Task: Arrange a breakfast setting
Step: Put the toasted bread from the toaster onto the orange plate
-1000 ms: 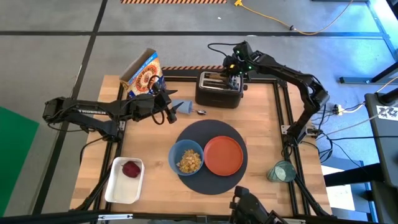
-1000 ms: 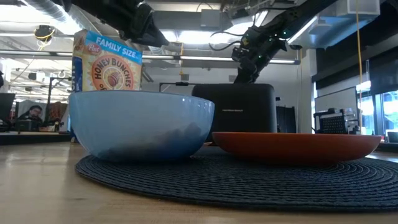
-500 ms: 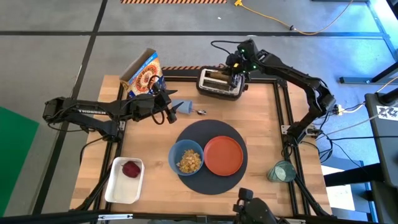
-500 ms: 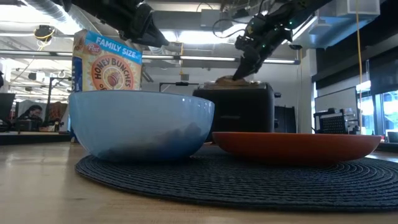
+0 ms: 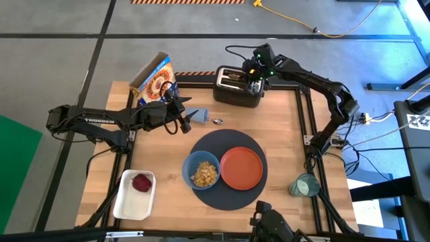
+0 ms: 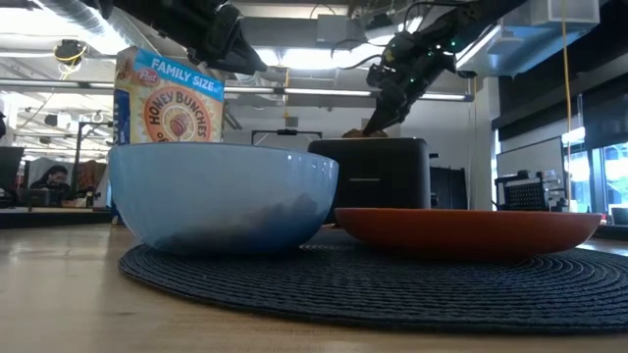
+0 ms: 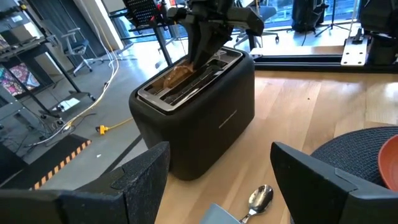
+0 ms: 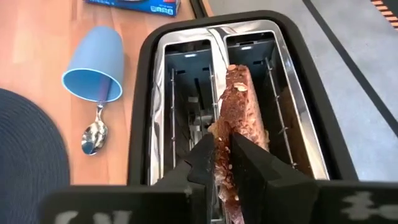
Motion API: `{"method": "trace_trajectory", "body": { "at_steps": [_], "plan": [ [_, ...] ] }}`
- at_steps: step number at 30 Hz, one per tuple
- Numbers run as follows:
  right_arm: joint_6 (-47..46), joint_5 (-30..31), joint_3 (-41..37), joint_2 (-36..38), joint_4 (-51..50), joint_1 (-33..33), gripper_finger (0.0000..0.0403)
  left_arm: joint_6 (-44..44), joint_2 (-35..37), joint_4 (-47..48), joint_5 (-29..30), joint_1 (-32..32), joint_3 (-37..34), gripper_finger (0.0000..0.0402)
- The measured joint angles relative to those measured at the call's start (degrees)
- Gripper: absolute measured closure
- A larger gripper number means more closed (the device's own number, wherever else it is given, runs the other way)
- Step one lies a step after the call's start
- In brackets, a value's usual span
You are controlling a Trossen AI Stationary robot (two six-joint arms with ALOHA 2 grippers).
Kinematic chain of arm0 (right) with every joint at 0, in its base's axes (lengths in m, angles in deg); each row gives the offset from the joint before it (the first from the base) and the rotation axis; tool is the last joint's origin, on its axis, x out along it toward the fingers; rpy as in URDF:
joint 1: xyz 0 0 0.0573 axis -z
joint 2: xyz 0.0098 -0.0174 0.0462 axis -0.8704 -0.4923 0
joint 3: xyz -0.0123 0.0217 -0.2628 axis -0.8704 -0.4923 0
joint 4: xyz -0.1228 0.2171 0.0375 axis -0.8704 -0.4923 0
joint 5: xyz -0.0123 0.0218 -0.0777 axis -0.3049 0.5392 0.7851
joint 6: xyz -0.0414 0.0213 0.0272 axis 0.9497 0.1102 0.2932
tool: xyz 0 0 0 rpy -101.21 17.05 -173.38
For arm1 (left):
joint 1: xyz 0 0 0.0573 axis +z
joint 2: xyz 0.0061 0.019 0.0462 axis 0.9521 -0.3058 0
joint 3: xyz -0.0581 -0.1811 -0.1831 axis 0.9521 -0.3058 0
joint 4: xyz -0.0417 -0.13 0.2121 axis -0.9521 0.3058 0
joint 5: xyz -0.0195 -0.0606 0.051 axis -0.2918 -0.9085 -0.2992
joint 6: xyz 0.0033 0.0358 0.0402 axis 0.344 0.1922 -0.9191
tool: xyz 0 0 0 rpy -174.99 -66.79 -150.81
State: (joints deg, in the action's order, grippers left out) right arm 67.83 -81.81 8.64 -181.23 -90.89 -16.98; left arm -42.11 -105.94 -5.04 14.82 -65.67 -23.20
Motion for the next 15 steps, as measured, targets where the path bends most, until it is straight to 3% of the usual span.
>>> {"method": "trace_trajectory", "body": {
  "at_steps": [15],
  "plan": [
    [0.22, 2.63, 0.00, -0.01, 0.44, 0.00, 0.0357, -0.02, 0.00, 0.01, 0.00, 0.00, 0.00, 0.0127]
  ]
}}
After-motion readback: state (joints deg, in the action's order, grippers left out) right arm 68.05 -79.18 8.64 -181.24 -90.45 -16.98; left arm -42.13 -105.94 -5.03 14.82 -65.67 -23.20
